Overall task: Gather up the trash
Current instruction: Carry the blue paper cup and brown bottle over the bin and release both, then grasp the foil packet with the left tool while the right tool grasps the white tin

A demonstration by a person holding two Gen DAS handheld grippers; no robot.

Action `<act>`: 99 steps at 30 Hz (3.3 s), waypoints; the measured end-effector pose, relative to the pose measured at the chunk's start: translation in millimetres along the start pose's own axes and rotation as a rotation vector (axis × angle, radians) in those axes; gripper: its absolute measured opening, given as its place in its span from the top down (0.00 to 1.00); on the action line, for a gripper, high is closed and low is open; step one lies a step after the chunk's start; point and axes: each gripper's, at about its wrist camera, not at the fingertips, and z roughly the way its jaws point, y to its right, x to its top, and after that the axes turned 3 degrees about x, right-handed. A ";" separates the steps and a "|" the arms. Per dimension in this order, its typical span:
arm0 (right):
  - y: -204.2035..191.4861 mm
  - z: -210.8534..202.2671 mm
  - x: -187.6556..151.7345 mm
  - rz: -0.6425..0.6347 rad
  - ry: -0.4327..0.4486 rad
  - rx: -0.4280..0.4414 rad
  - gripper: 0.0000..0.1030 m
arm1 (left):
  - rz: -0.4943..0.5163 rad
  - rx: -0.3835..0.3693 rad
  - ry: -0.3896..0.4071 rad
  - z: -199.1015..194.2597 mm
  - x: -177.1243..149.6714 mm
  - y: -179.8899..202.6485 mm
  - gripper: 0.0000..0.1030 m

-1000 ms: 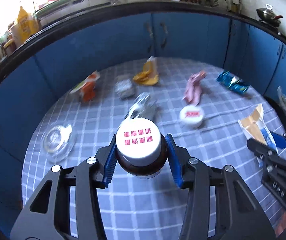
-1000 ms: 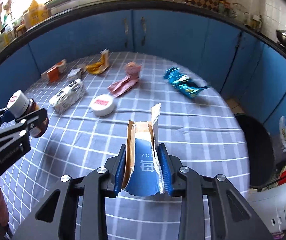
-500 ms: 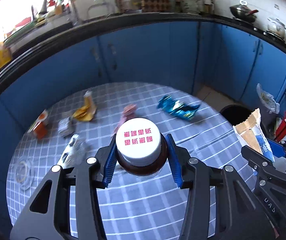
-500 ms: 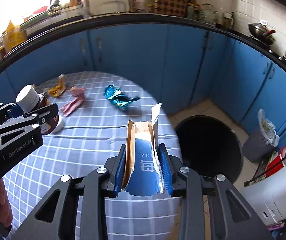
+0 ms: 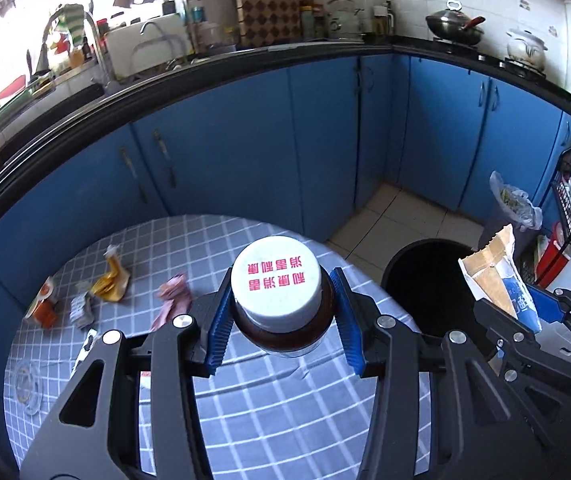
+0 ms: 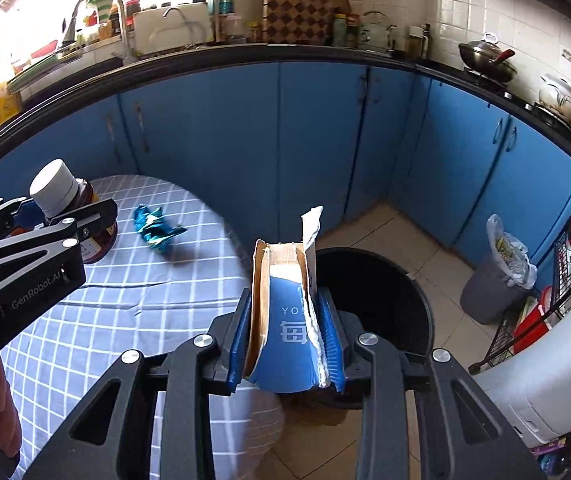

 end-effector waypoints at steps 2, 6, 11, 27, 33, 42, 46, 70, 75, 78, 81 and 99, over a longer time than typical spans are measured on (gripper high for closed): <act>4.3 0.6 1.4 0.002 0.005 -0.008 0.70 | 0.005 -0.005 0.004 1.9 3.8 6.1 0.54; 16.7 4.7 6.3 0.008 0.015 -0.024 0.69 | 0.020 -0.013 0.009 7.3 10.9 20.5 0.54; 30.1 13.5 12.7 0.020 0.022 -0.044 0.69 | 0.029 -0.016 0.018 14.3 20.6 31.6 0.54; 55.0 38.4 27.6 0.043 0.043 -0.105 0.35 | 0.037 -0.007 0.021 30.8 30.7 44.7 0.54; 59.6 34.7 22.8 0.042 0.077 -0.144 0.18 | 0.050 -0.007 0.010 37.0 31.0 51.8 0.54; 75.5 30.1 15.4 0.078 0.068 -0.149 0.18 | 0.079 -0.038 0.026 34.1 38.1 74.7 0.54; 81.6 27.4 12.2 0.090 0.062 -0.165 0.18 | 0.100 -0.058 0.037 32.9 46.0 89.3 0.54; 86.6 29.8 1.0 0.115 0.039 -0.158 0.18 | 0.111 0.017 0.088 41.3 54.7 89.6 0.17; 55.8 21.9 7.0 0.080 0.049 -0.117 0.18 | 0.071 0.048 0.072 29.1 40.4 51.0 0.17; 32.2 17.7 10.2 0.049 0.054 -0.084 0.18 | 0.041 0.076 0.057 21.2 29.1 24.3 0.17; -2.9 13.8 13.4 0.006 0.060 -0.029 0.18 | 0.025 0.120 0.050 12.1 14.9 -6.8 0.17; -182.9 42.1 4.3 -0.197 -0.011 0.165 0.18 | -0.066 0.230 -0.087 5.8 -85.4 -196.2 0.15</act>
